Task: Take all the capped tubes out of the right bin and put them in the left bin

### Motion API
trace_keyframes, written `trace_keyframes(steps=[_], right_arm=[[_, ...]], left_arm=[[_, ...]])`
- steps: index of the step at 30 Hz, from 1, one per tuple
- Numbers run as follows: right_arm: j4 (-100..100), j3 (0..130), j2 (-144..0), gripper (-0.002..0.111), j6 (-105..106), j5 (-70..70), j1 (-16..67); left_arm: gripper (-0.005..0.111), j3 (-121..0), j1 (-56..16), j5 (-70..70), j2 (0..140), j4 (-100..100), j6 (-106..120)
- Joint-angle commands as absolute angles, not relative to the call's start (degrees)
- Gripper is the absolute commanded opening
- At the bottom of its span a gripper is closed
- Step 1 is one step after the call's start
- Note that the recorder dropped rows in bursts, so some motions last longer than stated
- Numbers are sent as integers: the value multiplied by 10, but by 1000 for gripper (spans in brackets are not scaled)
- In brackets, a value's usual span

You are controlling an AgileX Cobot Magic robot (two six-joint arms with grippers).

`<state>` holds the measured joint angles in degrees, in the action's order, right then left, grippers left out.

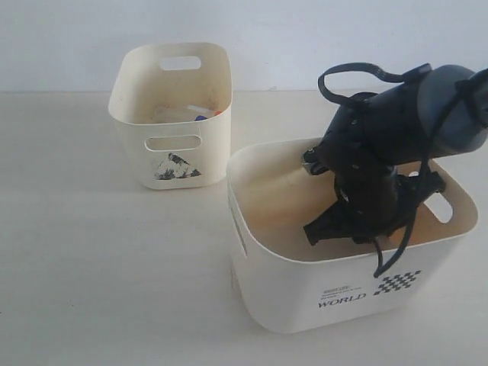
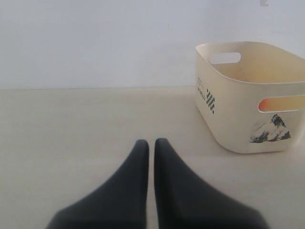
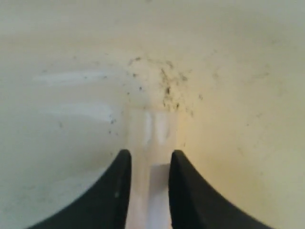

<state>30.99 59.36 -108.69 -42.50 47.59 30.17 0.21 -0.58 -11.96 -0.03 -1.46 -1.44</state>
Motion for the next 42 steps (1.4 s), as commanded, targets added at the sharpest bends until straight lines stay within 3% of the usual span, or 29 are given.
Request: trace_keyframes(steps=[1, 19, 38, 39, 41, 42], right_arm=[[245, 590, -1099, 0, -432, 411, 304], [207, 653, -1092, 0, -431, 475, 304], [207, 664, -928, 0, -384, 500, 304], [207, 656, -928, 3, -384, 498, 304], [206, 632, -932, 21, -384, 477, 304], [203, 617, -945, 41, -384, 464, 304]], left_arm=[[4, 0, -6, -120, 0, -12, -20], [4, 0, -6, -119, 0, -12, -20], [4, 0, -6, -120, 0, -12, -20], [4, 0, -6, -120, 0, -12, -20], [4, 0, -6, -120, 0, -12, -20], [4, 0, -6, -119, 0, -12, -20]])
